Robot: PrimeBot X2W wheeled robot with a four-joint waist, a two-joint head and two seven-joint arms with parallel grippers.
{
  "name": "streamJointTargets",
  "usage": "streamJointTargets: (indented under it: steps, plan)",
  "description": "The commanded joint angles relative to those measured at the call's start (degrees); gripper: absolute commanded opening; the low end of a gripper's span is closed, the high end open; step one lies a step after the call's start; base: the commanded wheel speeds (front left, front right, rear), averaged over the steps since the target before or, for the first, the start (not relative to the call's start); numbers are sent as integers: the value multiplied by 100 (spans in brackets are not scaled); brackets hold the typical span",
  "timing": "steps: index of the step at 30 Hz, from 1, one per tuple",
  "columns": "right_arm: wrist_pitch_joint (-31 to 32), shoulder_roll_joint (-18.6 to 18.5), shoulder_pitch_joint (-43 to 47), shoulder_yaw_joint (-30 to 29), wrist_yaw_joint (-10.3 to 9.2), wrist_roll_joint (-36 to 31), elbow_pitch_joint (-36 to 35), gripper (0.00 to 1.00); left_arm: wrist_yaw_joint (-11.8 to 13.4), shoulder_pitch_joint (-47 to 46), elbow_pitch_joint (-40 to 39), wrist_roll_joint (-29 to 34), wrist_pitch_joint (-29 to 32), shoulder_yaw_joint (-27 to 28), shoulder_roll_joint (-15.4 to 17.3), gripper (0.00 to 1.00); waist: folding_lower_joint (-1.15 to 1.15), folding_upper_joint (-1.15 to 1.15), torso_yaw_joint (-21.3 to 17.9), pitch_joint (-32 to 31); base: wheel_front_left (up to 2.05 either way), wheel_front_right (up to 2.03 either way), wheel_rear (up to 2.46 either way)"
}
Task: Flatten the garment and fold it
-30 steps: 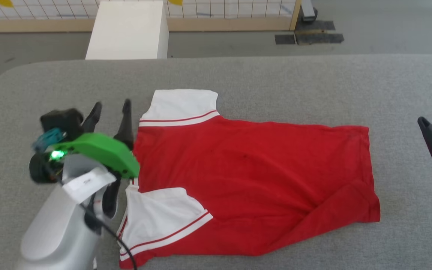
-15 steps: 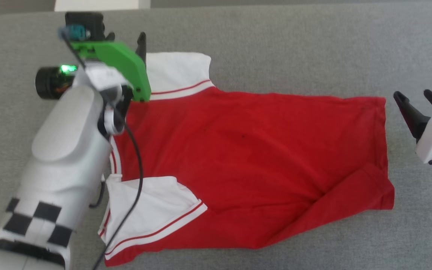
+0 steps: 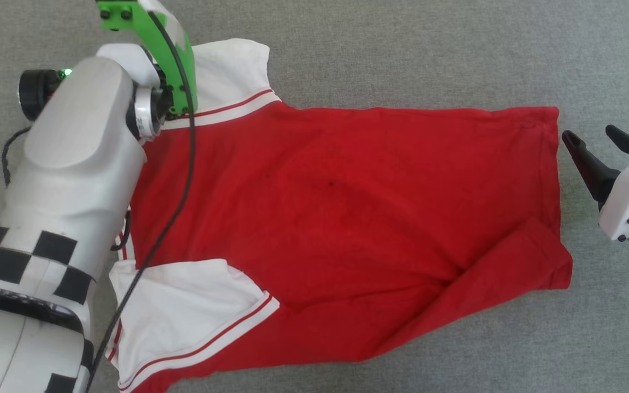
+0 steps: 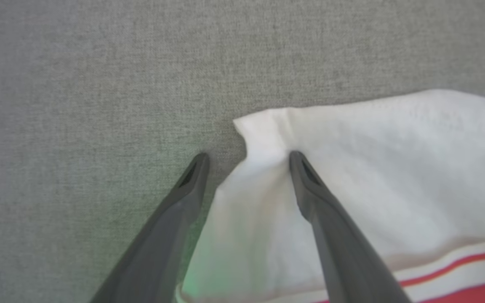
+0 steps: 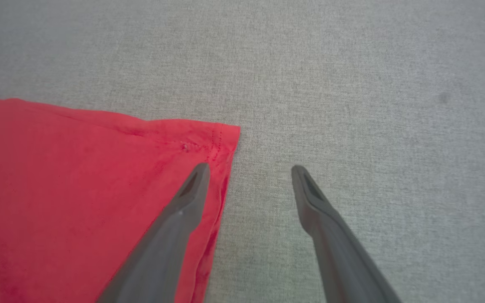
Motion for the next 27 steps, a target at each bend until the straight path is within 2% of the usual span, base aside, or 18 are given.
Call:
streamJointTargets:
  steps: [1, 2, 3, 4, 11, 18, 21, 27]
  plan:
    - [-51, -18, 38, 11, -9, 47, -49, 100, -20, 279, 134, -75, 194, -44, -77, 100, -1, 0, -34, 45, 0, 0, 0]
    - [-60, -23, 37, 15, -9, 47, -66, 100, -48, 316, 119, -118, 274, -42, -82, 90, -1, 0, -29, 42, 0, 0, 0]
    - [-67, -30, 39, 16, -9, 45, -82, 100, -55, 353, 47, -188, 229, 18, -87, 11, -1, 0, -11, 29, 0, 0, 0]
    - [-70, -37, 43, 23, -9, 40, -95, 100, -65, 387, -9, -221, 171, 49, -82, 0, -1, 0, 2, 15, 0, 0, 0]
    - [96, -104, 120, 20, -9, -9, -124, 100, -250, 621, -651, -626, -470, 472, -56, 0, -1, 0, 198, -323, 0, 0, 0]
    - [750, -395, -244, 303, -9, -233, 32, 100, -407, 994, -1647, -927, -1017, 796, 3, 0, -1, 0, 398, -651, 0, 0, 0]
    - [992, -496, -540, 512, -9, -384, 254, 100, -393, 1191, -2162, -961, -1084, 823, 55, 0, -1, 0, 492, -633, 0, 0, 0]
    - [1365, -657, -1023, 933, -9, -708, 963, 100, -200, 1525, -3156, -952, -1003, 801, 148, 0, -1, 0, 712, -399, 0, 0, 0]
